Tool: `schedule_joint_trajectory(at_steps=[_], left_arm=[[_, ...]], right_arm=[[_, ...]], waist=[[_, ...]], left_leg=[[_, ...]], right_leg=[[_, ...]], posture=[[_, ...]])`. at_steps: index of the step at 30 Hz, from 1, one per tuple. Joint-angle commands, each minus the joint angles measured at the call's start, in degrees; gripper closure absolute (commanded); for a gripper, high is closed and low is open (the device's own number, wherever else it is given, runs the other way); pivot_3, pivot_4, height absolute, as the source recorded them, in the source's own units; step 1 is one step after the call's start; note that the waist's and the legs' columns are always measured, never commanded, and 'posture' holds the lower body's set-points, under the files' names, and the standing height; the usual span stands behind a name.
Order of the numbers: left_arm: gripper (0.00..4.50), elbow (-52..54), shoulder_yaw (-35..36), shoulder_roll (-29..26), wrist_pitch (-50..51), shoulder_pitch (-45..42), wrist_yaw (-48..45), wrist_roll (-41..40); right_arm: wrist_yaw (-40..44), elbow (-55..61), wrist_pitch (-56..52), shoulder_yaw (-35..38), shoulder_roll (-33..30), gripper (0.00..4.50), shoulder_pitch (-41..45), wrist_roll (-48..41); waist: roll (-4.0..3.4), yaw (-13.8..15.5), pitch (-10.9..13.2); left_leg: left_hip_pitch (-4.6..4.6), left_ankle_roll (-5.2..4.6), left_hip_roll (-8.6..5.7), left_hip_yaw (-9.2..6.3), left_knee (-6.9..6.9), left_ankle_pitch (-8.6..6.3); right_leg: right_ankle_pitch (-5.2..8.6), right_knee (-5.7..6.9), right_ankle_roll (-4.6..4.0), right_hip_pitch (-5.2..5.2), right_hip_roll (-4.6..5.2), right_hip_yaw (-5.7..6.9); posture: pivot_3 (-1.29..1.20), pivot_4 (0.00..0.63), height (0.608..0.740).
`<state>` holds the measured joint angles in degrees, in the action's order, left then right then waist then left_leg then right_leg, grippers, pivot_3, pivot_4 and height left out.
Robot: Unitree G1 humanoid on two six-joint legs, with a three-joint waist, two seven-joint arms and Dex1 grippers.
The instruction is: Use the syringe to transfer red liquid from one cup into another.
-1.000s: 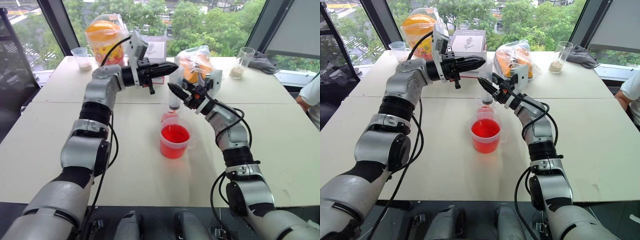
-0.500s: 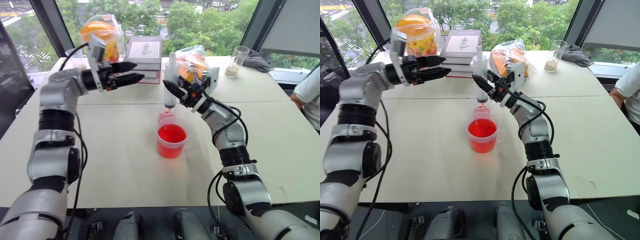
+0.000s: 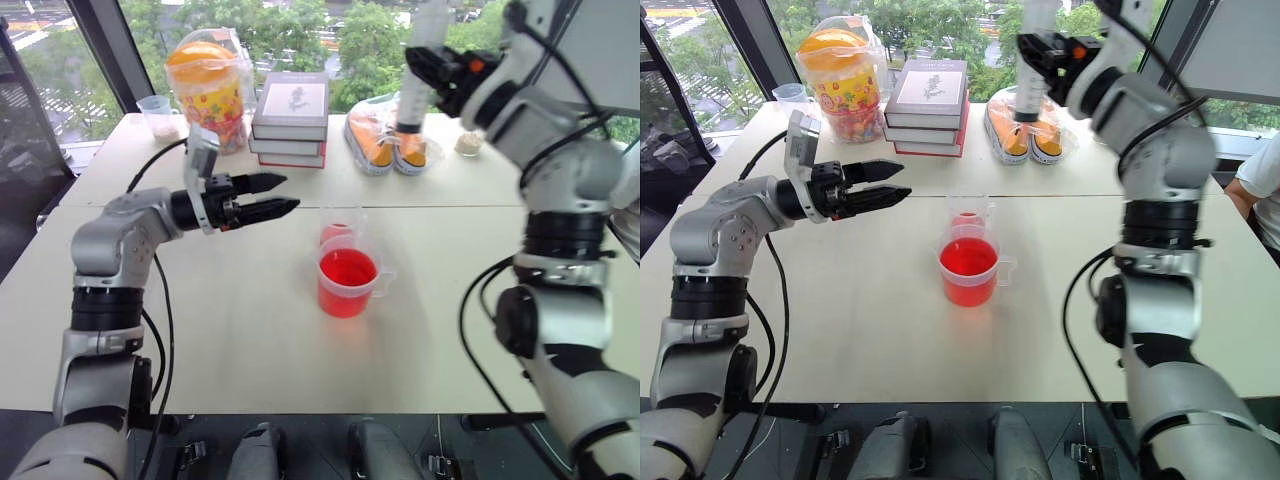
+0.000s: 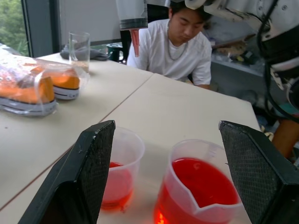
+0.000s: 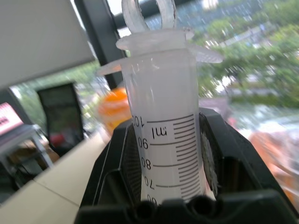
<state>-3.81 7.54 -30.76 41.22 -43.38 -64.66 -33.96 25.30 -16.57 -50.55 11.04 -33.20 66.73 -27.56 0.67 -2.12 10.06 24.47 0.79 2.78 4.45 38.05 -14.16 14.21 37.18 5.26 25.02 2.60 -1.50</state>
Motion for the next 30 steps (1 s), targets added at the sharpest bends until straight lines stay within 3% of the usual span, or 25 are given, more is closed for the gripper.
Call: schedule_joint_trajectory(at_steps=[1,4,7,12,17,23,24,27,30], left_arm=[[0.86,4.21,-0.09,0.10,-0.38,1.32,1.30,-1.60],[0.86,5.07,-0.28,0.58,-0.54,2.66,2.20,-1.94],[0.86,5.61,-0.25,0.94,-0.46,3.04,3.02,-2.58],[0.86,6.22,-0.62,0.99,-0.82,3.24,3.84,-2.77],[0.86,6.90,-0.81,0.76,-0.63,3.43,4.50,-2.96],[0.80,8.42,-0.89,0.01,1.55,3.57,5.27,-4.46],[0.80,8.85,-0.80,-0.43,2.04,3.72,5.23,-4.83],[0.80,9.72,0.33,-2.15,3.76,4.20,5.49,-6.23],[0.80,10.53,1.29,-4.34,5.41,4.86,5.71,-7.45]], right_arm=[[5.03,2.95,-10.08,-5.68,-7.47,3.15,-4.56,1.51],[12.85,1.77,-16.09,-11.24,-14.79,3.15,-8.80,1.44],[14.48,-3.79,-16.49,-14.77,-16.75,3.15,-9.84,4.45],[15.69,-16.46,-14.75,-20.10,-16.00,3.15,-9.22,11.07],[14.65,-27.55,-10.54,-20.09,-12.34,3.15,-7.36,15.08],[16.26,-28.46,-8.84,-17.16,-11.36,0.24,-7.54,15.45],[17.62,-24.88,-9.04,-17.10,-12.44,0.02,-8.82,15.08],[22.31,-8.69,-10.99,-16.23,-17.14,0.02,-14.68,12.50],[24.69,7.87,-13.72,-9.47,-20.48,0.02,-20.62,6.86]], waist=[[0.00,-0.03,0.00],[-0.03,-0.03,0.02],[-0.03,-0.42,0.02],[-0.02,-0.39,0.01],[-0.02,-0.41,0.01],[-0.01,-0.37,0.01],[-0.01,-0.37,0.01],[-0.04,-0.14,0.02],[-0.04,0.02,0.02]], left_leg=[[-0.01,0.00,0.00,0.00,0.02,0.00],[0.00,0.00,-0.03,0.01,0.02,0.00],[0.01,-0.01,-0.02,0.04,0.01,0.00],[-0.04,-0.01,-0.01,0.06,0.04,0.00],[-0.02,-0.01,-0.02,0.09,0.05,0.00],[-0.04,-0.01,-0.02,0.08,0.06,0.00],[-0.03,-0.01,-0.01,0.07,0.07,0.00],[-0.01,-0.01,-0.01,0.04,0.03,0.00],[0.06,-0.01,-0.01,0.02,-0.01,0.00]], right_leg=[[0.00,0.01,0.00,-0.01,0.00,-0.01],[0.00,0.01,0.00,0.01,0.00,-0.03],[0.00,0.02,0.00,0.06,-0.02,-0.05],[0.00,0.05,0.00,0.07,-0.10,-0.12],[-0.01,0.02,0.01,0.07,-0.09,-0.15],[-0.01,0.02,0.02,0.02,-0.09,-0.13],[-0.01,0.02,0.02,0.03,-0.09,-0.13],[0.00,0.03,0.02,0.06,-0.09,-0.13],[0.01,0.03,0.04,0.14,-0.09,-0.11]], posture=[[0.00,0.150,0.740],[0.00,0.150,0.740],[0.00,0.150,0.740],[0.00,0.150,0.740],[0.00,0.150,0.740],[0.00,0.150,0.740],[0.00,0.150,0.740],[0.00,0.150,0.740],[0.00,0.150,0.740]])
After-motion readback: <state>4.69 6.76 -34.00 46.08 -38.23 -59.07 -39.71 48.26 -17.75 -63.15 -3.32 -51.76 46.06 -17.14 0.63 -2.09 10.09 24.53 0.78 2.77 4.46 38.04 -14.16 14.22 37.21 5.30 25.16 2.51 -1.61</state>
